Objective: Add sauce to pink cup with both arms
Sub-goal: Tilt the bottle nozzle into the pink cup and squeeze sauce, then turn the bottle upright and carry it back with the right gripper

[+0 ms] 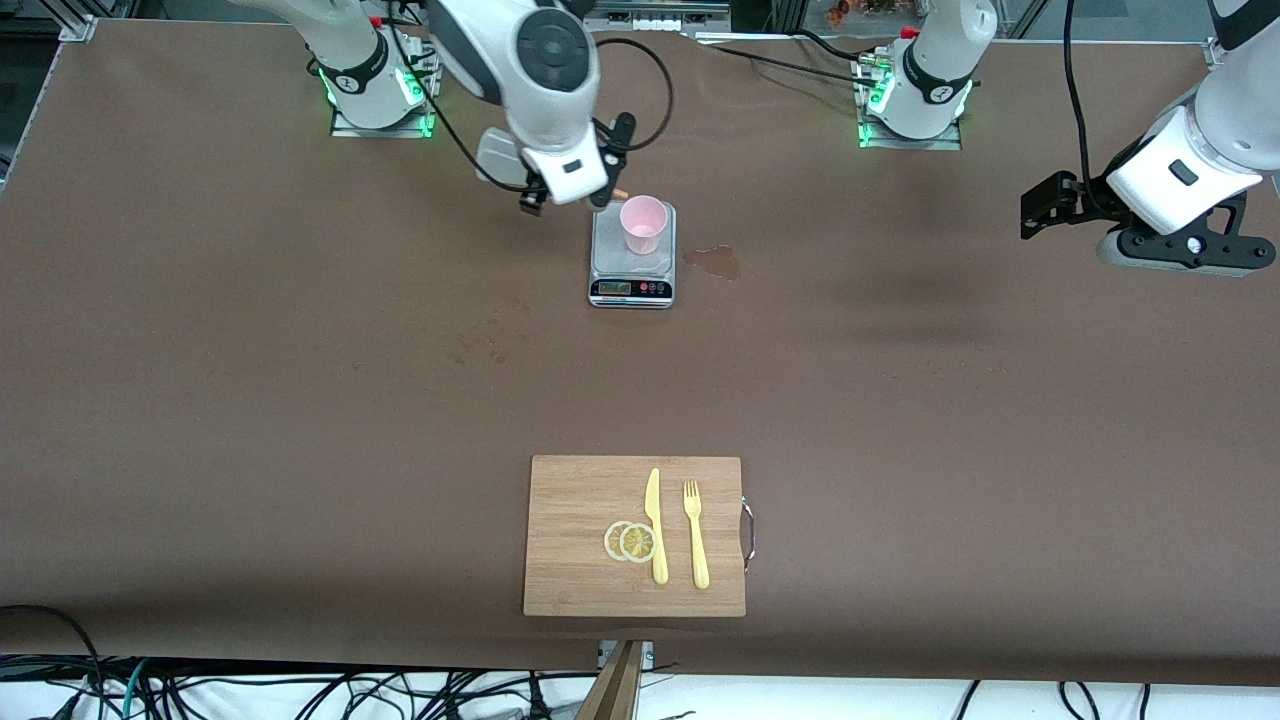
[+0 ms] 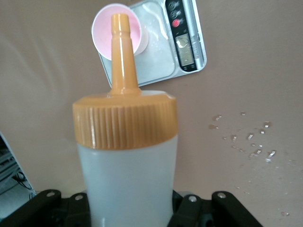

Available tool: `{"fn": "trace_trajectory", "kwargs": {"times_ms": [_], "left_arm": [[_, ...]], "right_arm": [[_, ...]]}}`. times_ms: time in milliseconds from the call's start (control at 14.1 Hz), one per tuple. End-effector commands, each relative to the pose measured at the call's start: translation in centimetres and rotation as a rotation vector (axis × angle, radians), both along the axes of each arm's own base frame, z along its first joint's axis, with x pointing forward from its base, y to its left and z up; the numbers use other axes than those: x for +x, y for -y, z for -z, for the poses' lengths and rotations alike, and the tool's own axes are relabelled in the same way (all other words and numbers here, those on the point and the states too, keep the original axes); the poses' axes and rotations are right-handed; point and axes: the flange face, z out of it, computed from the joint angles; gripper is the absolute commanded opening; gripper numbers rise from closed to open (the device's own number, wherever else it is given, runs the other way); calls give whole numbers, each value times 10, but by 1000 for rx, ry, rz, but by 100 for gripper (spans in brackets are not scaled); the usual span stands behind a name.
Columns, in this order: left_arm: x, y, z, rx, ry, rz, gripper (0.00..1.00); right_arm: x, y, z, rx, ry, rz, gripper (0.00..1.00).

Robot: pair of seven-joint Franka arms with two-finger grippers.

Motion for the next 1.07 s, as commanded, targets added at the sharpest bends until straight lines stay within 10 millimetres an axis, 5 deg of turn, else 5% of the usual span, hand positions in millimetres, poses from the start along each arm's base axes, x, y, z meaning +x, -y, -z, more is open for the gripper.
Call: {"fn": "trace_trajectory", "kwargs": {"times_ms": [0,498,783,996], "left_arm": [[3,0,-7,-18,-7,5,100],[4,0,-4,-18,-12,5,100],[5,1,-2,-18,-15,6,100],[5,1,-3,-18,-13,6,100]], "right_arm": [[27,68,-47,167,-20,25,10],[122,250,-71,643,14,71,10],[149,355,-30,906,39,12,10],[161,406,16,1079,95,-55,10]]}}
